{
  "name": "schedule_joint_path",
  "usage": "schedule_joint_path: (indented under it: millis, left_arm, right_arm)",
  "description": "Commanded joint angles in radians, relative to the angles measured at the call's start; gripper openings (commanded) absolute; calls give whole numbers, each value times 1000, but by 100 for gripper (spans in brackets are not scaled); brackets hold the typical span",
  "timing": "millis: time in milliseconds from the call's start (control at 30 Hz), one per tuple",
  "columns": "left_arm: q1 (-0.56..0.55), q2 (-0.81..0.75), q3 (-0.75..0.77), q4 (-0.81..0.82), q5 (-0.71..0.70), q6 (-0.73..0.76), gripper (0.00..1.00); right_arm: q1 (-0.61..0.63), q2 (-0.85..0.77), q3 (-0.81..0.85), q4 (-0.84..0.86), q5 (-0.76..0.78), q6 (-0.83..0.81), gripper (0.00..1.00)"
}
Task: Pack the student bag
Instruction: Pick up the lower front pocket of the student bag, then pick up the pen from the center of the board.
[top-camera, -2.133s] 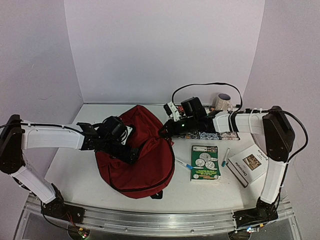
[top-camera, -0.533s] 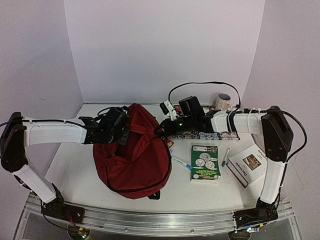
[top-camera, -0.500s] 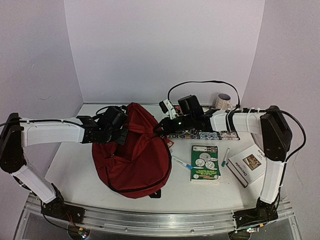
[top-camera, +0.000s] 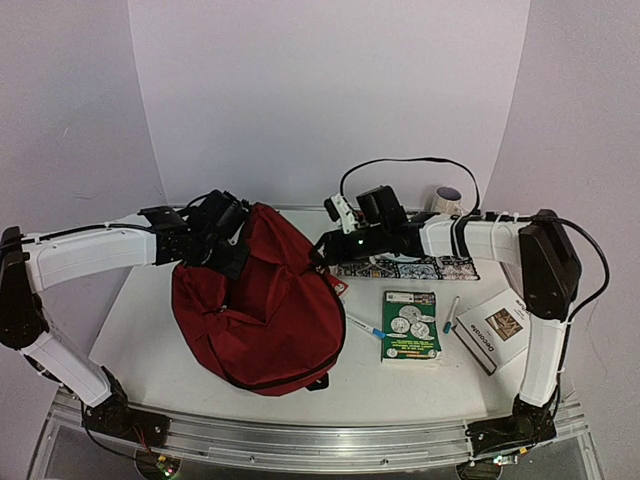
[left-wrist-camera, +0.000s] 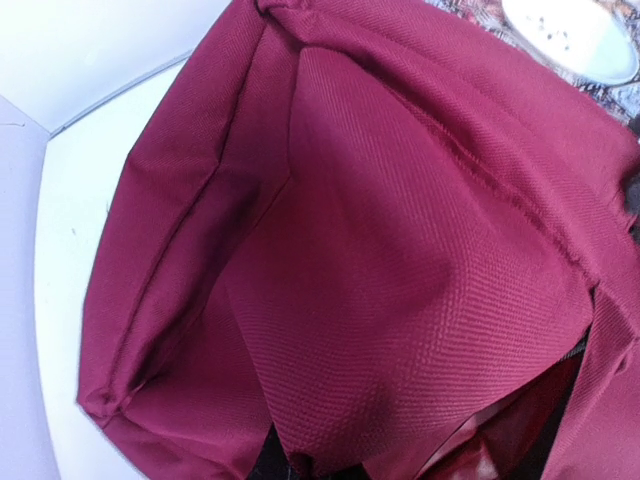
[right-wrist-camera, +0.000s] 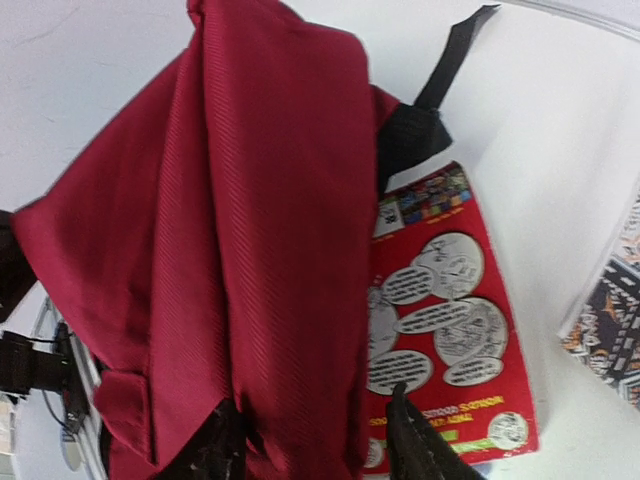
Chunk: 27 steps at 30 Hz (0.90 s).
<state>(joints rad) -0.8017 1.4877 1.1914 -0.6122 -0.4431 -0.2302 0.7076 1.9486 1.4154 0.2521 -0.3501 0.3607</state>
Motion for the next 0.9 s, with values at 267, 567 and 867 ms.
schedule_joint_path:
  millis: [267,567,867]
  left_arm:
    - [85,-97,122,-174,-11,-9,0]
    - [118,-74,206,-258,28,-35,0]
    - [119,-39,255,-270,176,-66,0]
  right_arm:
    - [-9,-238,-169,-313,269,-151,53]
    - [25,-169,-191,-476,277,-182,52]
    - [65,-46,-163,-512,283,-194,49]
